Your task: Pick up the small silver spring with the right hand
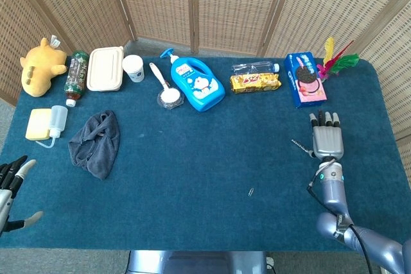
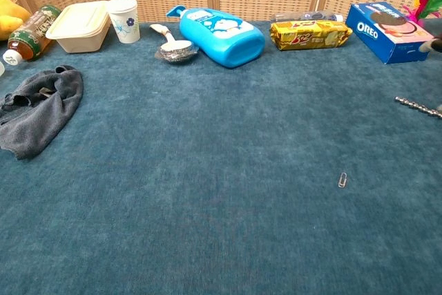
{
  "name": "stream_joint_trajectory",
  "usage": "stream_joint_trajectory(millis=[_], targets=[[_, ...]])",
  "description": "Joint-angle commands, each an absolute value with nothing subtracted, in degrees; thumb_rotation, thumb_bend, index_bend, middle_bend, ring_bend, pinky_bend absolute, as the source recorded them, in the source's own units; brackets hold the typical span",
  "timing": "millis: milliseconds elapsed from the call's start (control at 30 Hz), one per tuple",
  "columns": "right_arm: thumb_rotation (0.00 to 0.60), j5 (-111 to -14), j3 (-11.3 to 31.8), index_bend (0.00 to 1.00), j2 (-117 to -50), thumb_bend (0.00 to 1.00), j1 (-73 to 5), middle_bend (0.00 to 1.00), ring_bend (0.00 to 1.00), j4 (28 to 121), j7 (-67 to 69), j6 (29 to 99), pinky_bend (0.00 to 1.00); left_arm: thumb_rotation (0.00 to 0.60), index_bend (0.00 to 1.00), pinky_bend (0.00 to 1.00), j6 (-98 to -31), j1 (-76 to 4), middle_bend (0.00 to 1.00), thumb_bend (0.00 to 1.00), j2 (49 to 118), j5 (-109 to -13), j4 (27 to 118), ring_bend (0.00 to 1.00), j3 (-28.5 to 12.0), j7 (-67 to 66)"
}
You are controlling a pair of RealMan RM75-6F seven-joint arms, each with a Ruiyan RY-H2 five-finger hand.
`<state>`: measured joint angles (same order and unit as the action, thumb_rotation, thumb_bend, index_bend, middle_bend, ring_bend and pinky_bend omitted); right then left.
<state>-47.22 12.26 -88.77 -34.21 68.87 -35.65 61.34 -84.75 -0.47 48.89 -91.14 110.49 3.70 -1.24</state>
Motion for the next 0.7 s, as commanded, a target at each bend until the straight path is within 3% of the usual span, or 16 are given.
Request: stream_joint_trajectory(millis=[33,367,700], targets=[[0.6,-48.56,13.16,0.12,-87.2,0.03,-34.05,0.0,0.0,72.83,-32.85,61.04,0.0,0.6,0.0,0.0,-84.68,-0.5,0.0,0.21,48.89,-91.16,110.47,0.0,3.72,-1.23],[0.6,-43.39,15.57,0.31,-85.39,0.03,-35.91,0.0,0.0,78.55,-31.69,57.31,0.0,0.6,0.0,0.0,-84.74,-0.49,0.0,0.21,48.78,-91.27,110.49,0.0,3.76,-0.94],[0.6,-36.28,15.98,0.52,-88.07,0.03,-38.07,0.0,0.0,74.05,-34.62,56.66,0.0,0.6,0.0,0.0,-84.7,-0.56,0.0,0.21,48.46,-91.2,110.25,0.0,3.73,0.16]])
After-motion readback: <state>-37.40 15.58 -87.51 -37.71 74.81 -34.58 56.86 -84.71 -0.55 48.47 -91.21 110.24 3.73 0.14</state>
